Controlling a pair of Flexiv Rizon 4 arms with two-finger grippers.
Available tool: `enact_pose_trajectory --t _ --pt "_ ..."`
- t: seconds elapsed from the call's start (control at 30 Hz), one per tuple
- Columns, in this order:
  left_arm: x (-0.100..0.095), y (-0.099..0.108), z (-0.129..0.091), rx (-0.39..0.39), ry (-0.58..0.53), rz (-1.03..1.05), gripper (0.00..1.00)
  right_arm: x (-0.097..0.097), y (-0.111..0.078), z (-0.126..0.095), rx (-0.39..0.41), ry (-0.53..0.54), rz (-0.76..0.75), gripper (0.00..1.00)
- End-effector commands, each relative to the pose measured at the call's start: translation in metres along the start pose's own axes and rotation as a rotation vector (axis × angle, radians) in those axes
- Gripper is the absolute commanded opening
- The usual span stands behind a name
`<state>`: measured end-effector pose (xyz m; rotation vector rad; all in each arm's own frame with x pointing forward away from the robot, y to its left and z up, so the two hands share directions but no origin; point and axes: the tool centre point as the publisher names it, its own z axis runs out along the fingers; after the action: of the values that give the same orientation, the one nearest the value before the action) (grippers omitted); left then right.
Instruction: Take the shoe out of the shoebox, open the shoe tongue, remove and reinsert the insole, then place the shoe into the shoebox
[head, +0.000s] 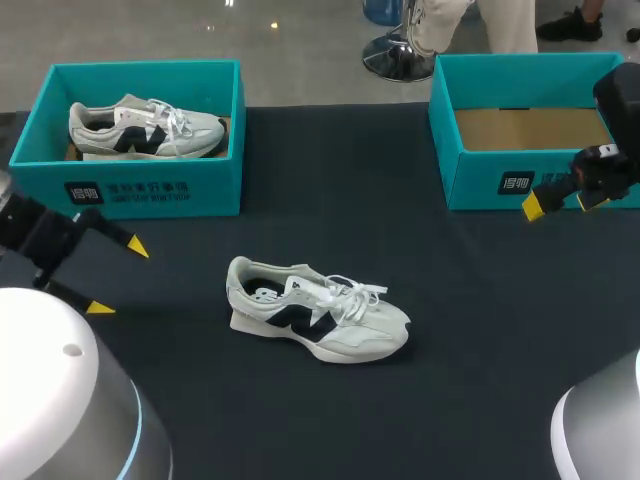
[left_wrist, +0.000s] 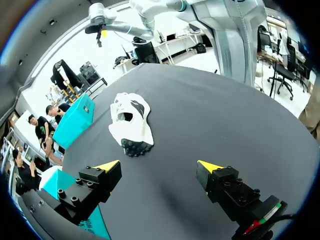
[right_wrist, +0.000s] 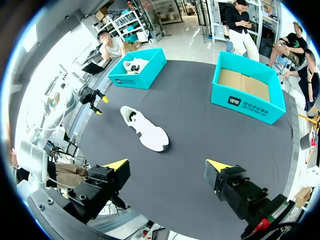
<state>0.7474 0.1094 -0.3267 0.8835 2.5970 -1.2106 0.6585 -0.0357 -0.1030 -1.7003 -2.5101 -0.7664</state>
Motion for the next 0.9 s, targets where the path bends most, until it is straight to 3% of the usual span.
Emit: enact_pose_trajectory --t 0.03,0.37,0.53,0.9 --pt "0.011 0.011 0.004 0.132 -0.103 -0.184 1.00 0.000 0.004 0.001 0.009 0.000 0.001 1.00" --pt "0.034 0.004 0.017 0.078 -0.165 -0.271 1.00 0.000 0.004 0.001 0.009 0.000 0.001 1.00" --pt "0.037 0.010 0.023 0.090 -0.146 -0.327 1.00 0.000 0.004 0.001 0.009 0.000 0.001 1.00" --pt "0.048 0.054 0.017 0.257 -0.122 -0.474 1.00 0.000 0.004 0.001 0.009 0.000 0.001 1.00"
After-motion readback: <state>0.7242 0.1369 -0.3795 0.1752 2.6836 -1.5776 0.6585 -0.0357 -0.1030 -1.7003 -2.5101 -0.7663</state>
